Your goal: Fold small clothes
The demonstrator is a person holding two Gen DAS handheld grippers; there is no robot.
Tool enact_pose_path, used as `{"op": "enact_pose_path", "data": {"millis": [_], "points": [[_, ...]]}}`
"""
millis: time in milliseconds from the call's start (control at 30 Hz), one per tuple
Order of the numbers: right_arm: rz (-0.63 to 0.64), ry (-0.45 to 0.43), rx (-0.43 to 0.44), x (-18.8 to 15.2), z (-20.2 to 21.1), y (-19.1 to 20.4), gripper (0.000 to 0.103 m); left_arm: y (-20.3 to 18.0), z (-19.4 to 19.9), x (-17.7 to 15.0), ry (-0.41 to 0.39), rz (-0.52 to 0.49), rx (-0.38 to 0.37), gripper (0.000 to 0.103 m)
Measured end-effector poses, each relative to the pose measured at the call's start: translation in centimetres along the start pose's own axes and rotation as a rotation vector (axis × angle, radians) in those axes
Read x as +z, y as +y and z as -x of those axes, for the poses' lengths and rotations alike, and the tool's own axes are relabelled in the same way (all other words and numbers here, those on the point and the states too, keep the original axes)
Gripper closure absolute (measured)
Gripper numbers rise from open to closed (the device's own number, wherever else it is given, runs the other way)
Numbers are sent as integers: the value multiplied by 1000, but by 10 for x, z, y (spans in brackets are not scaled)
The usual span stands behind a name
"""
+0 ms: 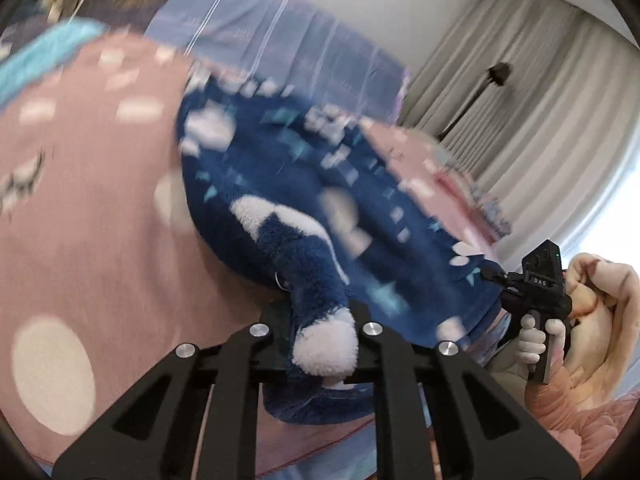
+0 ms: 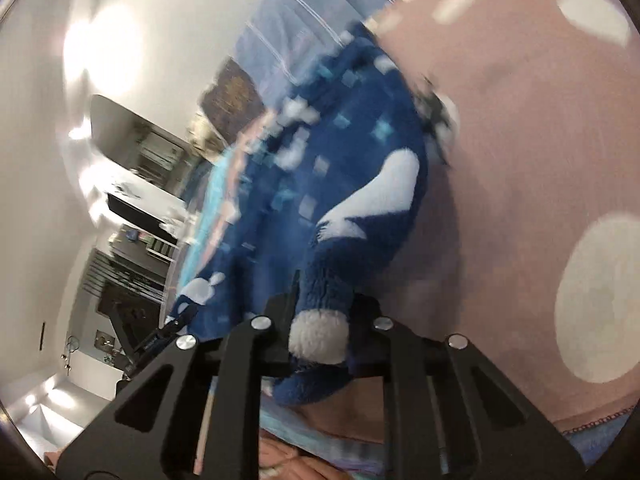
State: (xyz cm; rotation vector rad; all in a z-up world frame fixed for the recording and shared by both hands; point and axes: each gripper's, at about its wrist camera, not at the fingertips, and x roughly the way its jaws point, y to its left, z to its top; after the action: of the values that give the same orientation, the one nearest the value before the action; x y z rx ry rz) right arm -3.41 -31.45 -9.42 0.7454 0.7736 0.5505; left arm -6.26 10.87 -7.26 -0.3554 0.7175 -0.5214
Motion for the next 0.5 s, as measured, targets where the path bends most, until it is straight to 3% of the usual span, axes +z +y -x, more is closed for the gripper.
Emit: {"op": "enact_pose_path", "data": {"millis": [167, 333, 433, 500], "points": [[145, -154, 110, 9, 49, 60, 90, -47, 54, 30, -175, -91, -47, 92], [245, -302, 198, -7, 118, 98, 91, -81, 120, 33, -342, -126, -110, 92], [329, -403, 134, -19, 153, 110, 90, -100, 150, 27, -425, -191, -62, 91], [321, -397, 60, -16, 151, 104, 90, -101, 148, 28, -419, -206, -27, 91]]}}
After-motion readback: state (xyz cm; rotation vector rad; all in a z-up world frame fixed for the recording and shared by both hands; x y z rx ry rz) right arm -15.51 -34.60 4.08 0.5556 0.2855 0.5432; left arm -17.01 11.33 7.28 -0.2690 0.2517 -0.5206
